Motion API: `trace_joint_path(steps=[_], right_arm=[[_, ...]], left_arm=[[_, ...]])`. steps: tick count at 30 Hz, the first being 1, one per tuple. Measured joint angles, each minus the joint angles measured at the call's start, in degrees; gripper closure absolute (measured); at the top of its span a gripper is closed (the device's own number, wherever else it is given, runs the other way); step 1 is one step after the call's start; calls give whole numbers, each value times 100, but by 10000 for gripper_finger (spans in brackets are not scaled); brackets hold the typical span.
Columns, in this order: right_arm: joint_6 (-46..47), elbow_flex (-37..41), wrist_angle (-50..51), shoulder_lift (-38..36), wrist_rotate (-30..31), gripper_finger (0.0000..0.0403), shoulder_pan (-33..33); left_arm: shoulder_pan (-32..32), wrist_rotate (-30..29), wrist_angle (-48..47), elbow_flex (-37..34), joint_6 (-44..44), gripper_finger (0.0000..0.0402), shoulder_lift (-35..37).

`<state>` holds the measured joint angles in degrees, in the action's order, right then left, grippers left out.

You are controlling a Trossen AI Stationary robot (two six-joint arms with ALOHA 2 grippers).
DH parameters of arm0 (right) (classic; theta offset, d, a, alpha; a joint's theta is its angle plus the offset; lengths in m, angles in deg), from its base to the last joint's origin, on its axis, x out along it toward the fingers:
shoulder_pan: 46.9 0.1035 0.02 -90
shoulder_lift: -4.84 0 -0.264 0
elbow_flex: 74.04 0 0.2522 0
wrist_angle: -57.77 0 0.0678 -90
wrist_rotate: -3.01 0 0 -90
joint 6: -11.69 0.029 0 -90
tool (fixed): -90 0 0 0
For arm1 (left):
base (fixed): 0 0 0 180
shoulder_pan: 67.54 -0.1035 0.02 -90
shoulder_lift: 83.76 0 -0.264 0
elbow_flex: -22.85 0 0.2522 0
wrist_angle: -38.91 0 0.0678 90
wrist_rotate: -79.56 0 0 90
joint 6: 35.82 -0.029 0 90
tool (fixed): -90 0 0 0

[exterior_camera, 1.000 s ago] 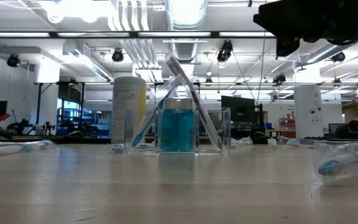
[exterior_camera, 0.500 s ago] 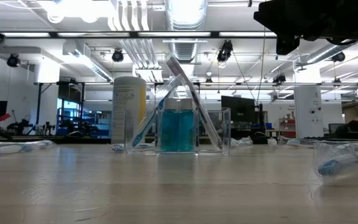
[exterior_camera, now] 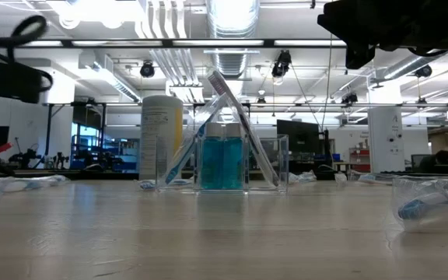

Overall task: Pick & Place toothbrushing station
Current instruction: Put the blue toothbrush into the transparent organizer

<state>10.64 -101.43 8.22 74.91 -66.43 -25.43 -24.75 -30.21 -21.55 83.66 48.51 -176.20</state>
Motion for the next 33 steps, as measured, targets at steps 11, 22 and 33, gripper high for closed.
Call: trace_joint_path(steps=[11, 22, 33], right_arm=[[-1, 0, 0, -1, 0, 303, -1], [-1, 0, 0, -6, -2, 303, 0], [-455, 0, -62, -7, -2, 303, -11]], left_arm=[[-729, -721, 912, -61, -1653, 399, -27], [-771, -706, 1369, 106, -2354, 399, 15], [-236, -1137, 1371, 822, -2335, 399, 59]])
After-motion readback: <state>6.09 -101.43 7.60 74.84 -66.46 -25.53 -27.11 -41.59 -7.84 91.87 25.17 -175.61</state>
